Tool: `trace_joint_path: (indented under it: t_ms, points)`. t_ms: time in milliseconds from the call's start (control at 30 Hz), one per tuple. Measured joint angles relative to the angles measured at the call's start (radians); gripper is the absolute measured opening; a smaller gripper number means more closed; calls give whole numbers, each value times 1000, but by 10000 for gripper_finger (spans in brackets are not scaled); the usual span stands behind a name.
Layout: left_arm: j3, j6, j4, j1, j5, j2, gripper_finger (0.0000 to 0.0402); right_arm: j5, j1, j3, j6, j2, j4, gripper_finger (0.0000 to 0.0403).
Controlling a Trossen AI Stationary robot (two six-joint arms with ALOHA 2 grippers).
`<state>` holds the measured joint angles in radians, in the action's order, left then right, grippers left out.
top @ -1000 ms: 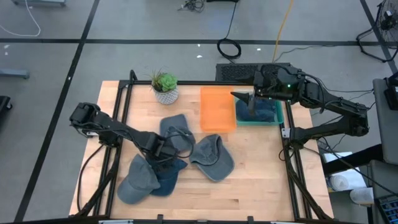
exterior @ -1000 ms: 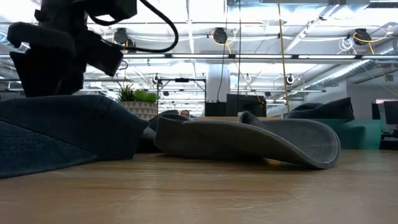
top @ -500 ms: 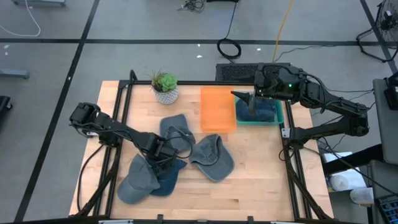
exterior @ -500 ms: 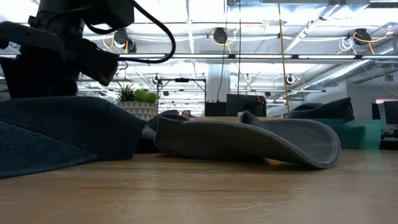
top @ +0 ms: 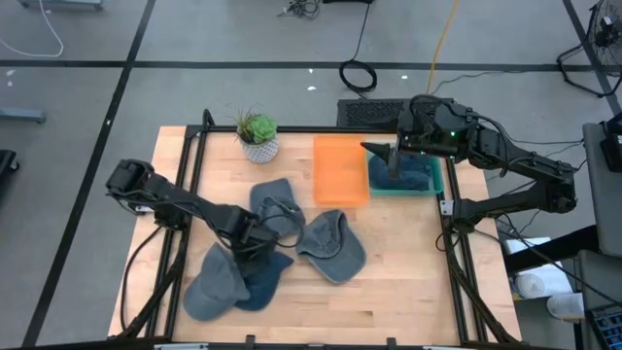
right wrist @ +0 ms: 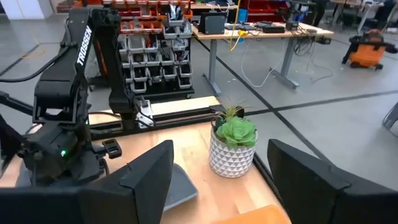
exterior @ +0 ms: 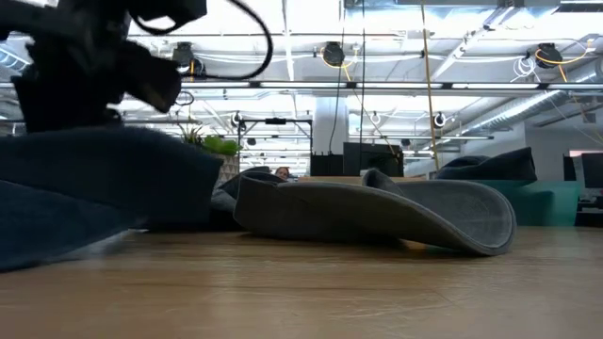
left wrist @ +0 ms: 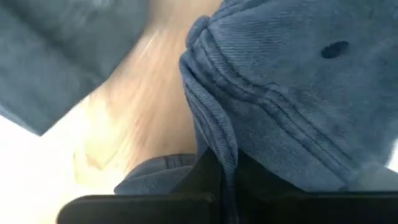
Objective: Pick & Place hat
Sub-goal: Put the blue cap in the blue bin
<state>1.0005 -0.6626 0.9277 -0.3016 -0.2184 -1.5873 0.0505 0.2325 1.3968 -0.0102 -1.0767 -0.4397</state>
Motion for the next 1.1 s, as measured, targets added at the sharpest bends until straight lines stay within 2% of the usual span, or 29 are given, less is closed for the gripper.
trace_joint_path:
  t_ms: [333,533,800,933,1100]
  points:
    - [101,47,18,30,13,107,4,-2,-7,0,-9,6,4,249]
    - [176,94,29,35,19,176,3,-2,-7,0,-86,10,35,249]
    - [291,135,100,56,124,240,2,-2,-7,0,-159,11,47,252]
    - [362,185,168,73,189,259,2,-28,-7,0,-202,11,52,275]
    - [455,271,299,121,257,266,2,-52,-8,0,-240,6,57,332]
